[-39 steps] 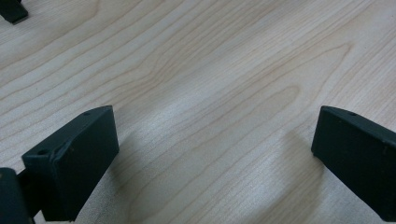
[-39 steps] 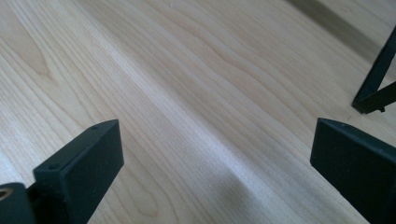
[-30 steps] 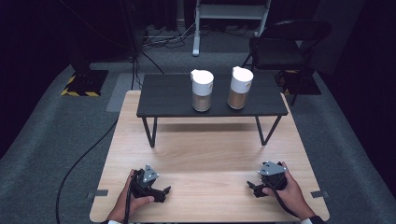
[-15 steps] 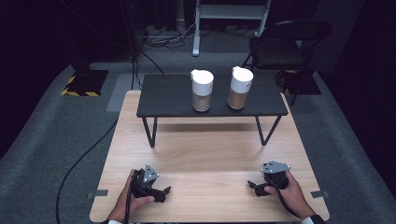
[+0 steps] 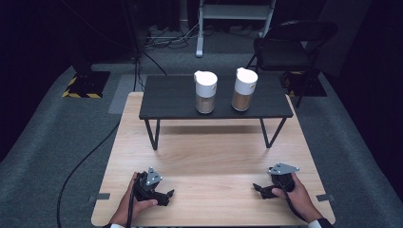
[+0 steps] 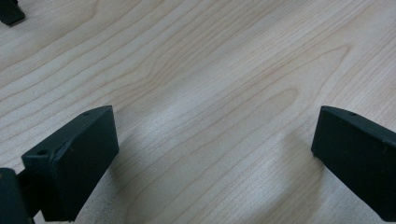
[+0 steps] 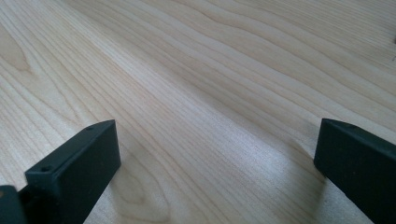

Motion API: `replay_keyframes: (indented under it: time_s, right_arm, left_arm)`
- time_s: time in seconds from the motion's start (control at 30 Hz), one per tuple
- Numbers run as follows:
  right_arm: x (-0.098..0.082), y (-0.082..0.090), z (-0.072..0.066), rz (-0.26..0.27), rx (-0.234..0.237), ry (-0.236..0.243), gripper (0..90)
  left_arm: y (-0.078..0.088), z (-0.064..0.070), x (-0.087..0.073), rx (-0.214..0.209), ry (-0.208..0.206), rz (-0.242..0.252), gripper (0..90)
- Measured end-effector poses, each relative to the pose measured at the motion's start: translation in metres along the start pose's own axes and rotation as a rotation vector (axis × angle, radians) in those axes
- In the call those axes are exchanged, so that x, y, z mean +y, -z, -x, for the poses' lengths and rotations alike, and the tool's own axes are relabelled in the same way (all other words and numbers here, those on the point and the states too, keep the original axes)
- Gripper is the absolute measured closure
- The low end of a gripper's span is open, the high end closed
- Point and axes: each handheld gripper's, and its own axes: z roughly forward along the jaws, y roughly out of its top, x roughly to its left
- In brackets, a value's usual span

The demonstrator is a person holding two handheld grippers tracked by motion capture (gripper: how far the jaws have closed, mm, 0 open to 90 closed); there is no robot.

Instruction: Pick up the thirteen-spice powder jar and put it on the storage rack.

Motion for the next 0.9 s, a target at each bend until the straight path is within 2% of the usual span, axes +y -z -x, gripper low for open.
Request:
replay_keyframes:
  time_s: [0.9]
  right_arm:
    - [-0.0005,0.0005,0.0009,-0.001,0.003,0.001,0.0]
  left_arm:
    - [-0.0017,-0.0002,0.0014,-0.006,-0.002,0.001,0.5]
